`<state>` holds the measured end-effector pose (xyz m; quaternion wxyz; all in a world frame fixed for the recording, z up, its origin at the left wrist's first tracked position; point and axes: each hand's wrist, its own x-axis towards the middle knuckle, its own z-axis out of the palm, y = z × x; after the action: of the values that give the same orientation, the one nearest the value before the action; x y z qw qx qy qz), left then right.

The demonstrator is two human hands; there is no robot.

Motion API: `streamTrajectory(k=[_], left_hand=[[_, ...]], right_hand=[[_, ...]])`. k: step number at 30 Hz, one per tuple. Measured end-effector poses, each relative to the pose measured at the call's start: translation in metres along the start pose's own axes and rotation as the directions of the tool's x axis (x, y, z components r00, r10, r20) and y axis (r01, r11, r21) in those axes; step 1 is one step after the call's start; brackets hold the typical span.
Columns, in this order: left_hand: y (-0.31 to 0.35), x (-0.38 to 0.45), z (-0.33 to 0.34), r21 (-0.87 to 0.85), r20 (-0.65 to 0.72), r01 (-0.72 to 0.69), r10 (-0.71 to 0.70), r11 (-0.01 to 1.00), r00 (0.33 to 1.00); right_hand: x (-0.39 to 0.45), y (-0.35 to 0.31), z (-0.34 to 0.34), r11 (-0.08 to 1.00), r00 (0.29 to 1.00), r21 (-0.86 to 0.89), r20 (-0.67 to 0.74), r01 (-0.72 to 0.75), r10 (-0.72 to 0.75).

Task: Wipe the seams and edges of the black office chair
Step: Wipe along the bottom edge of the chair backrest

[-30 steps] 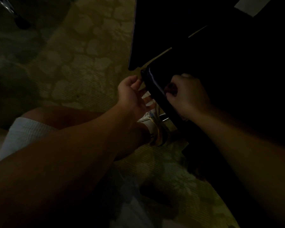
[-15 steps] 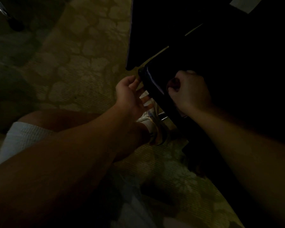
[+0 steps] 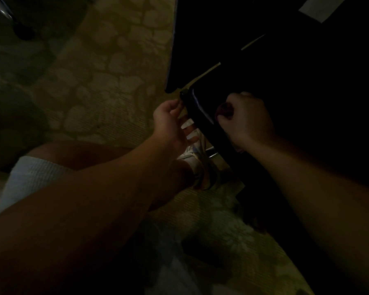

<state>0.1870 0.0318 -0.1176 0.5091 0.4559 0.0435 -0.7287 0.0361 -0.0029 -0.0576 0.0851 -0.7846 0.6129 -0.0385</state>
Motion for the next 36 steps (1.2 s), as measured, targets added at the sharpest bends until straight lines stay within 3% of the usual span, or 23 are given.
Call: streamTrajectory(k=[2,5,9,14,17,21,25,30,34,36], left_hand=[[-0.001,-0.003,0.001,0.013,0.018,0.003,-0.003,1.000,1.000],[0.000,-0.004,0.001,0.028,0.016,-0.007,0.006,1.000,1.000],[-0.001,-0.002,0.001,0.030,-0.027,-0.004,0.005,1.000,1.000],[0.001,-0.008,0.003,0.053,0.029,-0.008,0.006,0.999,1.000],[0.002,-0.008,0.004,0.035,0.024,0.003,-0.004,0.999,1.000],[0.000,-0.007,0.003,0.047,0.025,-0.007,0.006,0.999,1.000],[0.002,-0.006,0.002,0.041,0.022,0.008,-0.009,0.999,1.000],[0.000,-0.007,0.003,0.050,0.026,-0.010,0.009,0.999,1.000],[0.001,-0.006,0.003,0.046,0.022,0.005,-0.006,0.999,1.000],[0.000,-0.006,0.003,0.057,0.029,0.000,-0.001,0.998,1.000]], right_hand=[[-0.001,-0.001,0.001,1.000,1.000,-0.010,0.009,-0.004,0.004],[-0.006,-0.007,0.005,0.993,0.984,0.013,0.129,0.120,-0.120],[-0.001,-0.002,0.002,1.000,1.000,0.001,-0.015,-0.013,0.013],[-0.005,-0.007,0.004,0.992,0.984,-0.002,0.129,0.123,-0.121],[0.000,-0.003,-0.001,1.000,0.999,0.002,0.026,0.029,-0.029],[-0.001,-0.008,0.002,0.993,0.983,-0.005,0.141,0.119,-0.118],[0.006,-0.003,-0.003,1.000,1.000,-0.012,0.017,0.018,-0.018],[0.001,-0.009,-0.001,0.988,0.975,-0.006,0.159,0.156,-0.153],[0.007,-0.007,-0.001,0.999,1.000,-0.029,0.019,0.014,-0.014],[0.005,-0.011,0.002,0.997,0.994,-0.029,0.087,0.075,-0.073]])
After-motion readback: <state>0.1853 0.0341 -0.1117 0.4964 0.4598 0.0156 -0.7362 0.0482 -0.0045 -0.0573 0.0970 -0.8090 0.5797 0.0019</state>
